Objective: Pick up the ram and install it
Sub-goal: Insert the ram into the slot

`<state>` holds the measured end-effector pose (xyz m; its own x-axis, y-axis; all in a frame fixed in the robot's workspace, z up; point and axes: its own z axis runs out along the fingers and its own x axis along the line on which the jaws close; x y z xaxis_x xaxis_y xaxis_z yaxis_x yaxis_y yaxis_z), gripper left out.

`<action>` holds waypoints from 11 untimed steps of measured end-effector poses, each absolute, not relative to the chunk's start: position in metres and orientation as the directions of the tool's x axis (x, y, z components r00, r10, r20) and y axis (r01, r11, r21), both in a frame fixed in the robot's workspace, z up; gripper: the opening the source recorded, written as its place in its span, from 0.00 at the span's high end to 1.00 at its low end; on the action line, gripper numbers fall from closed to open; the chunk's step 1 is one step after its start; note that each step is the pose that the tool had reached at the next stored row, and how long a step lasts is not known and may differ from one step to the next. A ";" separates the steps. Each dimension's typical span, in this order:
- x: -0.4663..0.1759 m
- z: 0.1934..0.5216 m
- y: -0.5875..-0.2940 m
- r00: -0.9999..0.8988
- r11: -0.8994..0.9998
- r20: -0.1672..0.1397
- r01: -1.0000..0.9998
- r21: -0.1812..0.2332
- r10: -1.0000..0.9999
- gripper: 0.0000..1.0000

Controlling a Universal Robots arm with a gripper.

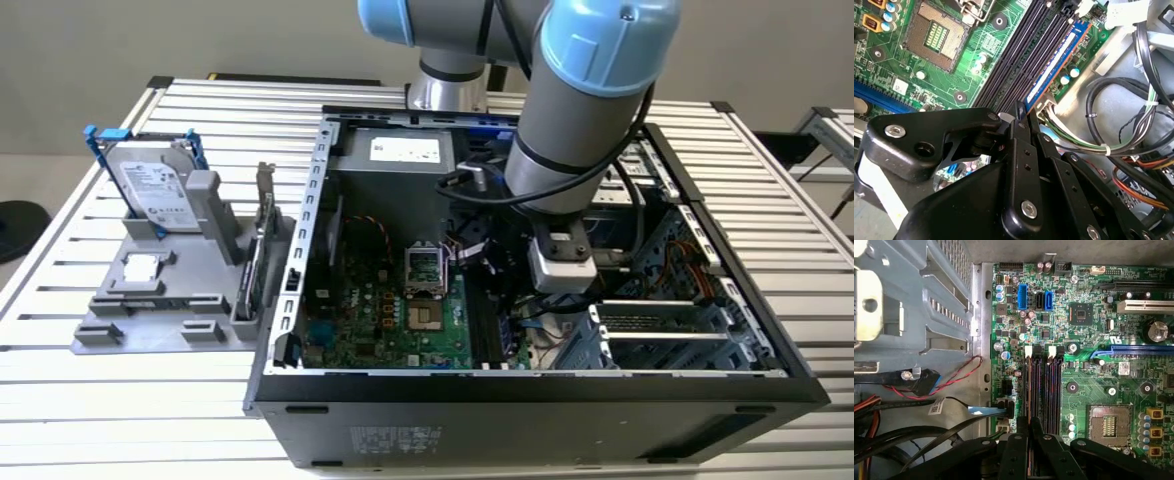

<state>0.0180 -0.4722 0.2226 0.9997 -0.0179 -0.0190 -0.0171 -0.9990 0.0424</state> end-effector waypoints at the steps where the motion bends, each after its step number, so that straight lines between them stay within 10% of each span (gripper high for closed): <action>1: 0.018 0.223 -0.472 1.000 -0.999 -0.019 -0.017 0.042 -0.018 1.00; 11: 0.020 0.221 -0.471 1.000 -0.999 -0.020 -0.017 0.043 -0.018 1.00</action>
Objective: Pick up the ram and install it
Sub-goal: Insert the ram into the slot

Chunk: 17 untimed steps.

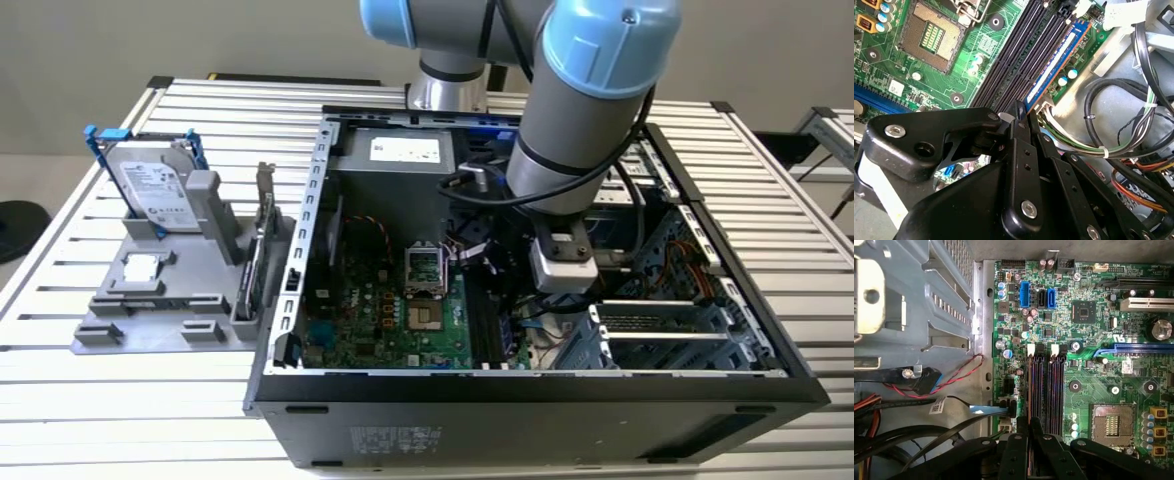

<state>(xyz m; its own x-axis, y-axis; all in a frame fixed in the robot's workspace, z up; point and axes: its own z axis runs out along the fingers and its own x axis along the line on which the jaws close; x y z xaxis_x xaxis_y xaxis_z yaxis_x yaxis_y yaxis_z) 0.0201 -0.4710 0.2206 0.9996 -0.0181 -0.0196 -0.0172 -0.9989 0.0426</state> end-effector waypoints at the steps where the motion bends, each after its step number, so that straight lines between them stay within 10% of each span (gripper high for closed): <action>1: 0.020 0.220 -0.471 1.000 -0.999 -0.020 -0.017 0.043 -0.018 1.00; 17: 0.019 0.218 -0.471 1.000 -0.999 -0.020 -0.017 0.042 -0.018 1.00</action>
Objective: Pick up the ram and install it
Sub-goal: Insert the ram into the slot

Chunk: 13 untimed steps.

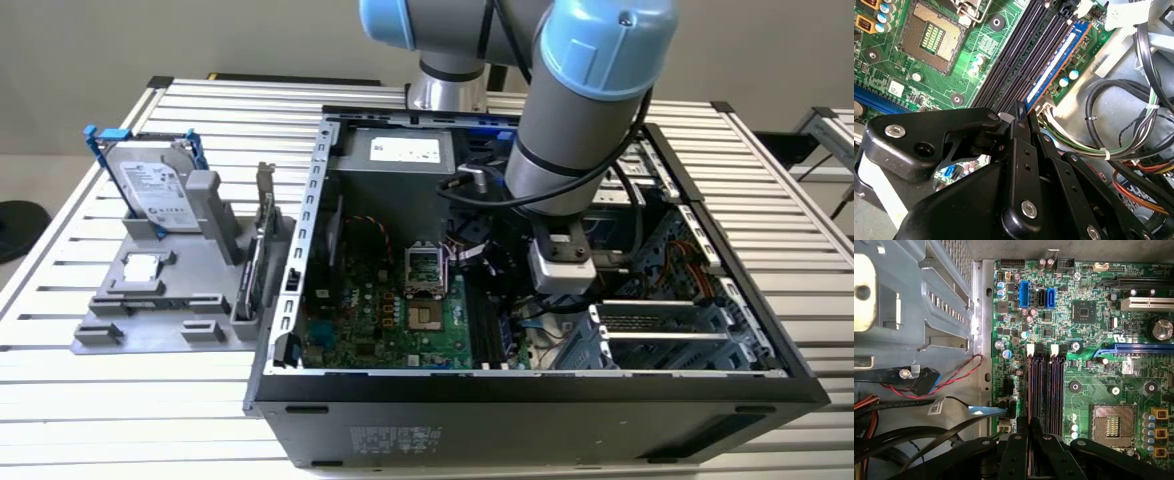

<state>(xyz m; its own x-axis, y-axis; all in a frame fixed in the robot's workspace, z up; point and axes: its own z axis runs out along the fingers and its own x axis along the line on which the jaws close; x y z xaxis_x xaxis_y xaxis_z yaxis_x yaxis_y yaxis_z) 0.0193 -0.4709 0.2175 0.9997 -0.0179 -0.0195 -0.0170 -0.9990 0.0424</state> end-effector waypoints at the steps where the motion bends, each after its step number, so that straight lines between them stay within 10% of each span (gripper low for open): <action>1: 0.019 0.218 -0.471 1.000 -0.999 -0.020 -0.017 0.042 -0.018 1.00; 13: 0.020 0.218 -0.471 1.000 -0.999 -0.022 -0.017 0.042 -0.018 1.00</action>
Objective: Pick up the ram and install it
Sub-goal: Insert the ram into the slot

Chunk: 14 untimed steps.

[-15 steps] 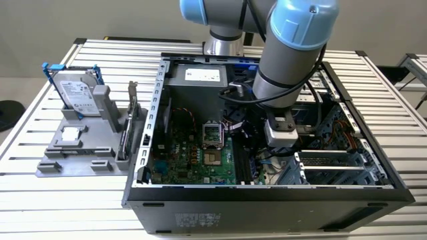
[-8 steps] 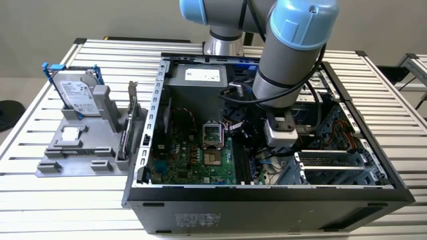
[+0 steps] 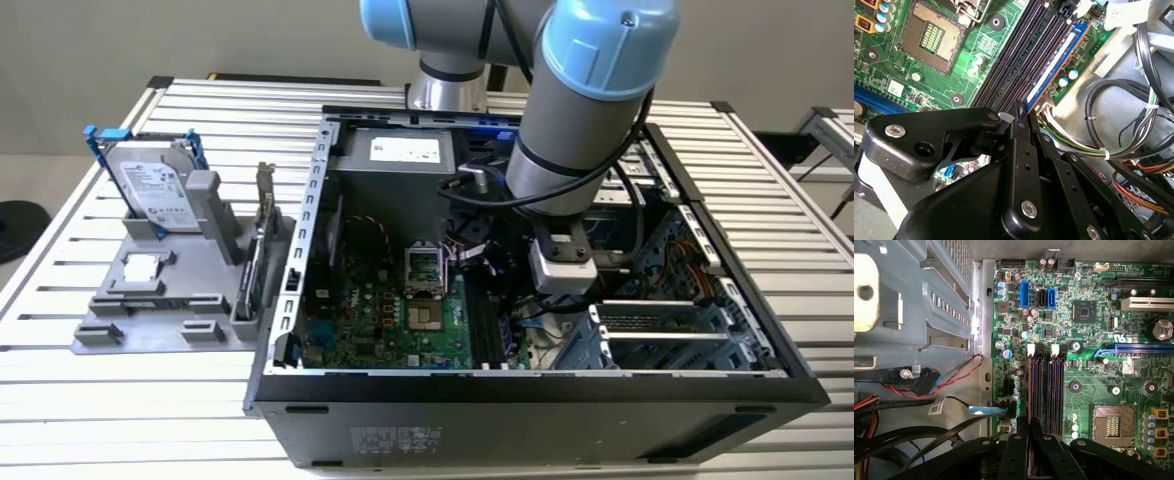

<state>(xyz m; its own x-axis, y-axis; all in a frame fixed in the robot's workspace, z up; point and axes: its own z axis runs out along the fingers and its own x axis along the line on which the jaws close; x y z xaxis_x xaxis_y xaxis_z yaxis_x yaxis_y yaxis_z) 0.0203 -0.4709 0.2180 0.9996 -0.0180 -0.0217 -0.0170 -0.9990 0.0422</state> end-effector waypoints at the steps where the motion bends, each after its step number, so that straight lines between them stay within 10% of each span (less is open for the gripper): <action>1: 0.020 0.218 -0.471 1.000 -0.999 -0.022 -0.017 0.042 -0.018 1.00; 14: 0.019 0.219 -0.471 1.000 -0.999 -0.023 -0.017 0.042 -0.018 1.00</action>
<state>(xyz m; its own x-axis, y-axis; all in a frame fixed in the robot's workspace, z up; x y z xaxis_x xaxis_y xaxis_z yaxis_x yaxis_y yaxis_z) 0.0190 -0.4712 0.2195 0.9996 -0.0179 -0.0232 -0.0169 -0.9990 0.0423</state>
